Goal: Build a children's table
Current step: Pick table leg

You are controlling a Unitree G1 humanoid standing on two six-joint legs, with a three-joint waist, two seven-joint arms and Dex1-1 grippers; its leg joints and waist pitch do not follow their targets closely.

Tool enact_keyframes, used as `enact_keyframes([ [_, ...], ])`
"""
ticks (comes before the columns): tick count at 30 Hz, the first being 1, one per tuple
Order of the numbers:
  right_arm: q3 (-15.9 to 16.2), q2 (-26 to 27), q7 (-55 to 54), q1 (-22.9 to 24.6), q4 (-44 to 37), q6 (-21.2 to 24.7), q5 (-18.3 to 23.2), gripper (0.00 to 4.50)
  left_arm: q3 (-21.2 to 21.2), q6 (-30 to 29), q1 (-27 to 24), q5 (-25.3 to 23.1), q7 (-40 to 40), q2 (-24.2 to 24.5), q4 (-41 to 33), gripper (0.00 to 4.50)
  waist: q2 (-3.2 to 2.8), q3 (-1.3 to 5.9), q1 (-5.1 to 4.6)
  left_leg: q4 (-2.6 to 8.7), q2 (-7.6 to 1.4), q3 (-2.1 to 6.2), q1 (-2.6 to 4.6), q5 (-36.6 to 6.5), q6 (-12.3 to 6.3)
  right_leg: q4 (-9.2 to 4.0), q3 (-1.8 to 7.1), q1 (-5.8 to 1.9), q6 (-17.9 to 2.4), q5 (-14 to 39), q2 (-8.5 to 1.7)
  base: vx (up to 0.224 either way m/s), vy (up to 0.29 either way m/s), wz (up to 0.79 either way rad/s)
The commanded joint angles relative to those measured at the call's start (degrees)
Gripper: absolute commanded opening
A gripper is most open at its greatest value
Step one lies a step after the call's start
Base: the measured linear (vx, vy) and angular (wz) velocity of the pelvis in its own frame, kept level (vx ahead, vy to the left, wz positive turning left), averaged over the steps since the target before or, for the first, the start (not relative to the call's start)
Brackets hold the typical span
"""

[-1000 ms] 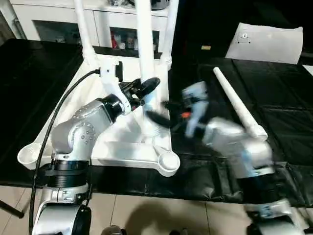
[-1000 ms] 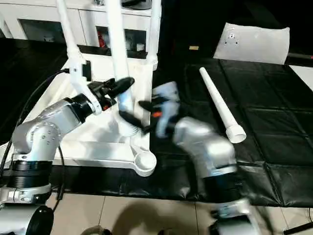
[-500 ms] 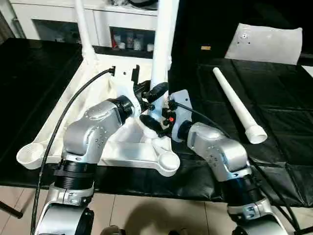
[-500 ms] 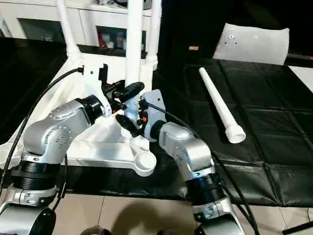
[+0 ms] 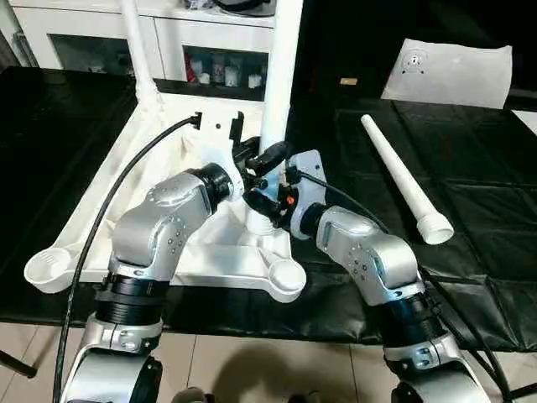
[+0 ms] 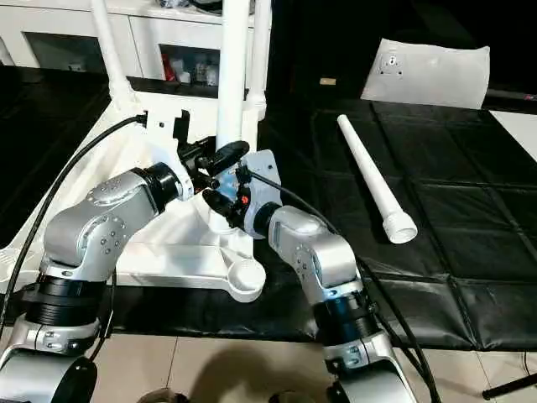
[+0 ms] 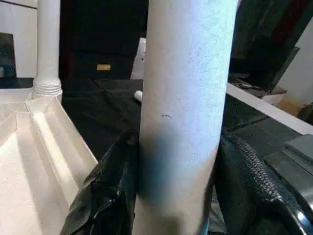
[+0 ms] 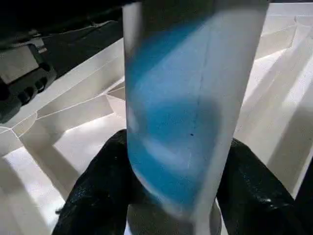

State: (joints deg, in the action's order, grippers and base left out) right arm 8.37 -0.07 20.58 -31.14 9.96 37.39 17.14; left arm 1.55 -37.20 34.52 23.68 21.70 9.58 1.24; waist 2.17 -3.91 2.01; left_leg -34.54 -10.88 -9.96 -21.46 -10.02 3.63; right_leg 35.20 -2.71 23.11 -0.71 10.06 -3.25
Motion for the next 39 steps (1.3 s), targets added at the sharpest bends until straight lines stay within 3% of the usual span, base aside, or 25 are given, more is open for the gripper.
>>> enact_keyframes([
  [1,-1.0,-0.2,0.2,-0.7,0.5,-0.5,-0.2,2.02,0.4,0.7,1.5,-0.9,-0.2,0.2,-0.9,1.90,-0.07,4.38,0.00,3.81,-1.61,0.36,0.69,-9.4,2.24,-4.01,2.54,-2.80,-7.2,13.1,-3.72,0.000,0.000,0.00],
  [10,-1.7,0.0,1.0,-0.9,0.9,-1.8,0.4,1.93,-0.4,-0.5,1.7,-0.6,-1.0,0.1,-0.9,1.90,-0.24,4.38,0.06,3.82,-1.64,0.39,0.73,-9.5,2.21,-3.97,2.54,-2.76,-7.4,13.0,-3.76,0.000,0.000,0.00],
  [11,-1.8,0.0,1.3,-0.9,0.9,-2.0,0.5,1.93,-0.6,-0.9,1.7,-0.2,-0.6,0.0,-0.8,2.46,-0.18,4.38,0.05,3.82,-1.64,0.37,0.77,-9.7,2.21,-4.00,2.52,-2.74,-7.5,13.0,-3.73,0.000,0.000,0.00],
  [19,-1.8,-1.7,6.5,0.0,-1.0,-3.4,2.4,1.93,-2.5,-1.7,2.1,3.2,1.7,-0.6,-1.2,3.00,-0.20,4.38,0.20,3.76,-1.58,0.35,0.63,-9.4,1.72,-4.00,2.49,-2.97,-8.1,12.1,-3.71,0.000,0.000,0.00],
  [25,-3.0,-4.3,14.1,1.7,-4.0,-3.0,6.9,1.93,-5.9,-6.9,3.0,10.4,5.0,-0.2,-2.2,3.64,-0.04,4.39,0.36,3.65,-1.57,0.27,0.67,-9.4,0.84,-4.00,2.44,-3.03,-8.9,12.6,-3.77,0.000,0.000,0.00],
  [26,-3.3,-5.9,18.6,2.4,-5.8,-2.5,9.4,1.93,-6.7,-9.0,3.2,12.6,7.7,1.3,-2.0,3.72,-0.23,4.39,0.58,3.61,-1.53,0.26,0.75,-9.6,0.56,-4.00,2.42,-3.06,-8.9,12.9,-3.75,0.000,0.000,0.00],
  [32,-3.8,-10.7,28.0,3.2,-8.4,-0.3,13.7,1.93,-8.4,-11.9,3.8,16.3,13.4,4.5,-0.8,3.74,-0.22,4.30,0.73,3.67,-1.58,0.36,0.75,-9.7,0.23,-4.20,2.34,-3.10,-9.0,14.5,-3.77,0.000,0.000,0.00],
  [39,-4.8,-14.4,33.5,3.0,-9.1,2.0,17.6,1.93,-7.5,-14.7,3.4,20.3,17.7,6.5,-3.9,3.74,-0.34,4.42,1.33,3.62,-1.72,0.35,0.83,-8.8,0.15,-3.94,2.34,-3.09,-10.1,13.0,-3.77,0.000,0.000,0.00],
])
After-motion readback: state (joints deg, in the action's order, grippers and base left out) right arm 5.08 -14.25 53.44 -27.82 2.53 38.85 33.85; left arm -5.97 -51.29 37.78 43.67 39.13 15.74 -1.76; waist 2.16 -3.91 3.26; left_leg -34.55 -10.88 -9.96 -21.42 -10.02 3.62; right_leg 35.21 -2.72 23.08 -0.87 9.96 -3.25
